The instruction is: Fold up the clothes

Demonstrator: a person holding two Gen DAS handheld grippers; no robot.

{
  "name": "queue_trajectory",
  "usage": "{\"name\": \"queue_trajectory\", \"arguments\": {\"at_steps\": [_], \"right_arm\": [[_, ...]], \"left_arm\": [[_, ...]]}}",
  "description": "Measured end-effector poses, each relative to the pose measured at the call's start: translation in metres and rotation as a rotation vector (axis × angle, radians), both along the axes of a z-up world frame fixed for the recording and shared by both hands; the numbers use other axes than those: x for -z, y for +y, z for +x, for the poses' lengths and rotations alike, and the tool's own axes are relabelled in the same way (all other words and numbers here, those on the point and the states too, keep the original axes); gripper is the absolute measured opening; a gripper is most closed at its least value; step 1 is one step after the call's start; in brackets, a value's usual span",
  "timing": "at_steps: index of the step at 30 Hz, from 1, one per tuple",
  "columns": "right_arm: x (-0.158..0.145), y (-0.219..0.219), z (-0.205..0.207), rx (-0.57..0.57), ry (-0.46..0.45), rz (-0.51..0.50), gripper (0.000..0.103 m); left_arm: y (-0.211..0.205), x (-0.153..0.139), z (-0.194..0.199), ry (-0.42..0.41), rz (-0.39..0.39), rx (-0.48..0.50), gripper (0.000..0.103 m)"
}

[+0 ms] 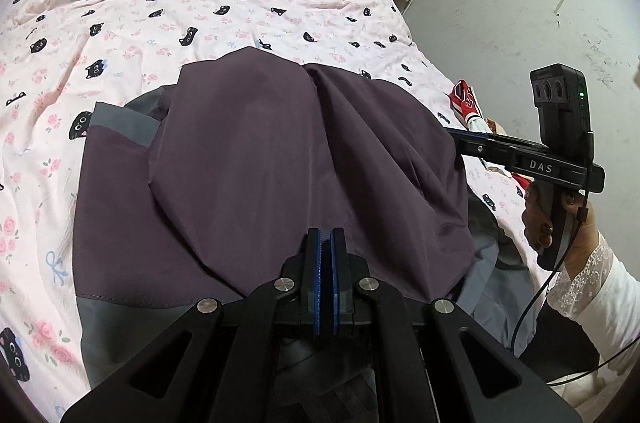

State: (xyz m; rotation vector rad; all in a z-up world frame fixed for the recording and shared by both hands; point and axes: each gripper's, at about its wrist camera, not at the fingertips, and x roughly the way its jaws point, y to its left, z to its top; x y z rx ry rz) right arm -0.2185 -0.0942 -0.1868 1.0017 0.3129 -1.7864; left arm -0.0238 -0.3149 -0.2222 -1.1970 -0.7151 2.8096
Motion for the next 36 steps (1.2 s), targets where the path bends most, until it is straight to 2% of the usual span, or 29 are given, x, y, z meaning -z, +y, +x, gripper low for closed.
{"name": "queue_trajectory", "arguments": {"at_steps": [5, 8, 10, 15, 17, 19, 22, 25, 28, 36], "right_arm": [[0.001, -0.003, 0.001, -0.005, 0.003, 0.013, 0.011], [0.001, 0.001, -0.003, 0.018, -0.031, -0.014, 0.005], [0.003, 0.005, -0.009, 0.042, -0.086, -0.046, 0.004], [0.015, 0.026, -0.031, 0.149, -0.317, -0.176, 0.003], [0.022, 0.033, -0.035, 0.187, -0.367, -0.198, 0.003], [0.026, 0.036, -0.035, 0.208, -0.369, -0.192, 0.003], [0.03, 0.038, -0.033, 0.217, -0.343, -0.158, 0.004], [0.027, 0.035, -0.026, 0.201, -0.277, -0.107, 0.004], [0.017, 0.034, -0.018, 0.182, -0.208, -0.088, 0.009], [-0.015, 0.021, 0.012, 0.098, 0.004, -0.019, 0.01]], "left_arm": [[0.0, 0.005, -0.003, -0.009, -0.001, 0.001, 0.003], [-0.001, 0.007, -0.004, -0.014, 0.001, 0.0, 0.003], [-0.001, 0.009, -0.004, -0.017, 0.0, -0.001, 0.003], [0.001, 0.011, -0.006, -0.023, -0.008, 0.001, 0.003], [0.001, 0.011, -0.006, -0.023, -0.01, 0.003, 0.003], [0.001, 0.011, -0.006, -0.025, -0.011, 0.003, 0.003], [0.002, 0.012, -0.007, -0.028, -0.016, 0.004, 0.003], [0.003, 0.012, -0.008, -0.032, -0.02, 0.004, 0.003], [0.002, 0.013, -0.008, -0.032, -0.019, 0.004, 0.003], [0.001, 0.014, -0.008, -0.032, -0.018, 0.004, 0.003]]}}
